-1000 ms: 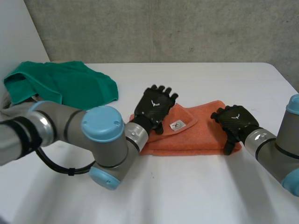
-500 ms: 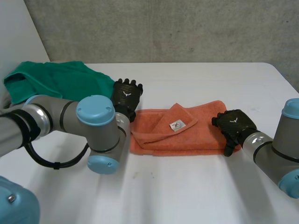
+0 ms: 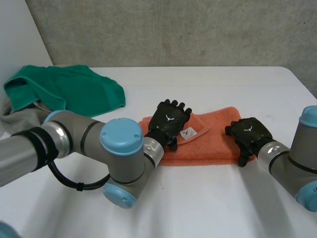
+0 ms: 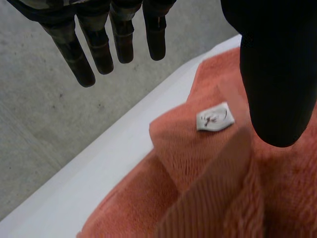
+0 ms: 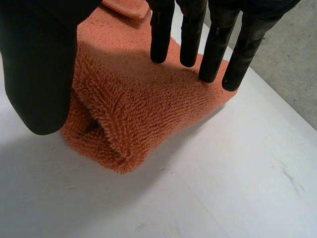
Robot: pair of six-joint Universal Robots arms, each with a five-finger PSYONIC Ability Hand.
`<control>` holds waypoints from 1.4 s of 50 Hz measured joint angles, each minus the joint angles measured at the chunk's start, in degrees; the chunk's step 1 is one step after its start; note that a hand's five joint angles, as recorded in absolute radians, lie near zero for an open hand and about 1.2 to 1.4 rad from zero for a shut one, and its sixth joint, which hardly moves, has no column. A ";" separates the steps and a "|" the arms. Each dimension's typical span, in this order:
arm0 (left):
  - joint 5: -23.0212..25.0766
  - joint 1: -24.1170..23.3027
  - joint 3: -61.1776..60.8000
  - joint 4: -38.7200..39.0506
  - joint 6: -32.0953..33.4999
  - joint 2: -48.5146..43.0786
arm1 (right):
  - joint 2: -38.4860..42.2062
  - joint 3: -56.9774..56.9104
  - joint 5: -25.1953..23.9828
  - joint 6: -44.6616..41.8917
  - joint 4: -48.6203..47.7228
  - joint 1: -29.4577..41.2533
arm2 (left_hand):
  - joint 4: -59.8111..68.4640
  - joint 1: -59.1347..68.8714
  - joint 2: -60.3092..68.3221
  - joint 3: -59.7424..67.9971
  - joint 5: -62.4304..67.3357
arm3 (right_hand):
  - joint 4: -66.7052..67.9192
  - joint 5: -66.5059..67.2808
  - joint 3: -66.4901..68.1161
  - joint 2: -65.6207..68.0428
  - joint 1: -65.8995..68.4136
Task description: Fold the laundry.
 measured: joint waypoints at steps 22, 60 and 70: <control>-13.77 6.80 1.48 -0.15 2.03 -0.84 | 0.75 0.24 0.58 -1.53 -2.87 0.05 | 1.05 0.01 0.64 0.13 1.57 | 17.60 16.25 18.01 18.65 15.18; -13.45 7.90 -18.05 -3.00 0.94 19.47 | 1.08 -6.04 -5.61 -35.09 -6.71 22.49 | -1.67 -1.93 -1.91 -1.95 -2.02 | 43.77 43.44 43.67 43.37 34.83; -13.18 8.56 -17.48 -2.14 -0.68 19.46 | 1.77 -4.66 -8.35 -22.08 -6.82 23.26 | -2.22 -2.44 -2.25 -2.17 -2.44 | -9.09 -6.81 -9.05 -8.35 -7.43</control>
